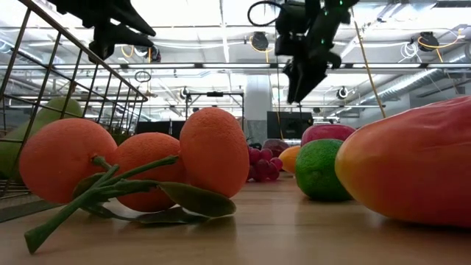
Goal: Build produce basket
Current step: Put the green pear into the wire basket
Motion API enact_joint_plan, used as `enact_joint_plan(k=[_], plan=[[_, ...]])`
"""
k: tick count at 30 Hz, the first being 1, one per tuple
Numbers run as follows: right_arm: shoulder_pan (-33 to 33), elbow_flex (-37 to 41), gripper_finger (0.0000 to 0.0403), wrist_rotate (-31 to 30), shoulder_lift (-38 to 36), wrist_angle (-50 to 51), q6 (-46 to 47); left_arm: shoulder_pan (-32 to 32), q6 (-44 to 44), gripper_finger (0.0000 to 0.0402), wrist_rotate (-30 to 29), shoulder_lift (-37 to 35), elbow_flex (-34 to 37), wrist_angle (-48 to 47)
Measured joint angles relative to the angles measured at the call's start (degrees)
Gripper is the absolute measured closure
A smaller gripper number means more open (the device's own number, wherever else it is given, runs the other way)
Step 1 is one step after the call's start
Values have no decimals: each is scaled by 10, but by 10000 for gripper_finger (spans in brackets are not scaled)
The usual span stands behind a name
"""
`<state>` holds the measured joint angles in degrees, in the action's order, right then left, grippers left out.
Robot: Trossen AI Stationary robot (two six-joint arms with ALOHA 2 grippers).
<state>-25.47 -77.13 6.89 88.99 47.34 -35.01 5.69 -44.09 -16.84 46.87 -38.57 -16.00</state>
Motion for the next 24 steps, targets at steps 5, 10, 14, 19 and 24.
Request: enact_joint_plan(k=[5, 10, 14, 19, 24], plan=[[-1, 70, 217, 6, 0, -110, -39, 1, 1, 311, -13, 0, 0, 19], [0, 132, 181, 6, 0, -181, -72, 0, 18, 311, -29, 0, 0, 30], [5, 170, 169, 5, 0, -195, -110, 0, 25, 311, -38, 0, 0, 28], [4, 208, 177, 4, 0, -239, -138, 0, 33, 311, -43, 0, 0, 28], [5, 235, 190, 4, 1, -288, -144, 1, 39, 311, -43, 0, 0, 28]])
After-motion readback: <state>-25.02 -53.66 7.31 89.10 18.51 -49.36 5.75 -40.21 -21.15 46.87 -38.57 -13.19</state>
